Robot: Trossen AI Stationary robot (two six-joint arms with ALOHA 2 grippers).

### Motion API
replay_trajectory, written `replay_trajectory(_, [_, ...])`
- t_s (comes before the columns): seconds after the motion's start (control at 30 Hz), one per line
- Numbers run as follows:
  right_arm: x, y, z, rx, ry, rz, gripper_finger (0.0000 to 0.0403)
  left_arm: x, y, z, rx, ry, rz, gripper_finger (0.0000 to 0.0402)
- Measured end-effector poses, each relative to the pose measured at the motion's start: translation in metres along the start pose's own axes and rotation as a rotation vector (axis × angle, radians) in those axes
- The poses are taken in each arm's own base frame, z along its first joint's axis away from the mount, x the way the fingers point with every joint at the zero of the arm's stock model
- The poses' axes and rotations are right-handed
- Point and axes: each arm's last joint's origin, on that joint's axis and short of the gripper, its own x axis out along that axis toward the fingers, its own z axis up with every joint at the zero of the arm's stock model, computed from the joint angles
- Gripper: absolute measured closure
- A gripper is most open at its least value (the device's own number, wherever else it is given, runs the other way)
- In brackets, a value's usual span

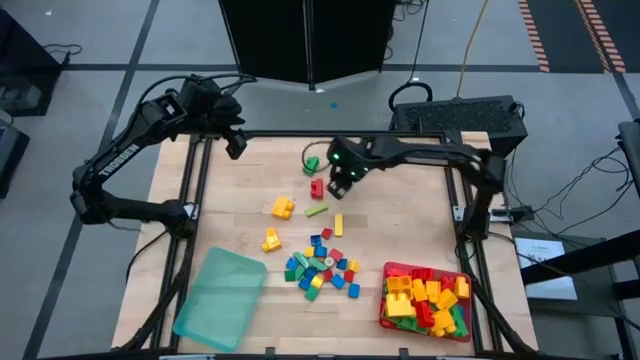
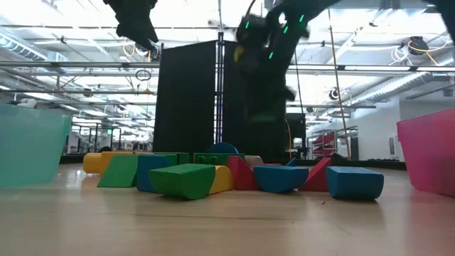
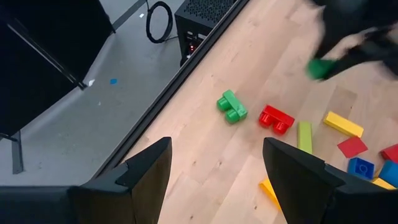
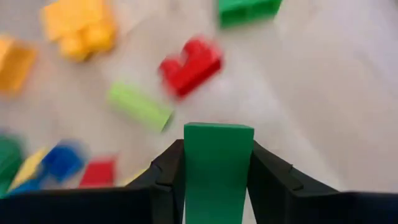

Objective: Sort blocks by size
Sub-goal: Put the green block into the pink bin

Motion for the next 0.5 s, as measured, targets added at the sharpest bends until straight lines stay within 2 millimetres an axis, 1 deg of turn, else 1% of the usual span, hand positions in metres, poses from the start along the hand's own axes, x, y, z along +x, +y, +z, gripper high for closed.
replay_trajectory(0.1, [-0.043, 0.021, -0.03, 0.012, 0.058, -0.047, 0.0293, 0.0, 0.0, 0.0, -0.001, 0.003, 0.0, 0.0146])
replay_trajectory(0.17, [-0.067, 0.032, -0.057, 0.032, 0.12, -0.112, 0.0293, 0.0, 0.0, 0.0, 0.0, 0.003, 0.0, 0.0146])
replay_trajectory(0.2, [-0.075, 0.038, -0.071, 0.047, 0.147, -0.139, 0.0293, 0.0, 0.0, 0.0, 0.001, 0.002, 0.0, 0.0146])
replay_trajectory(0.3, [-0.094, 0.055, -0.114, 0.119, 0.201, -0.17, 0.0293, 0.0, 0.0, 0.0, 0.006, 0.001, 0.0, 0.0146])
replay_trajectory(0.37, [-0.104, 0.064, -0.141, 0.173, 0.219, -0.172, 0.0293, 0.0, 0.0, 0.0, 0.006, -0.004, 0.0, 0.0146])
replay_trajectory(0.43, [-0.108, 0.072, -0.164, 0.21, 0.23, -0.172, 0.0293, 0.0, 0.0, 0.001, 0.007, -0.011, 0.001, 0.0146])
replay_trajectory(0.5, [-0.107, 0.081, -0.183, 0.233, 0.252, -0.168, 0.0293, 0.0, 0.0, 0.001, 0.006, -0.013, 0.001, 0.0146])
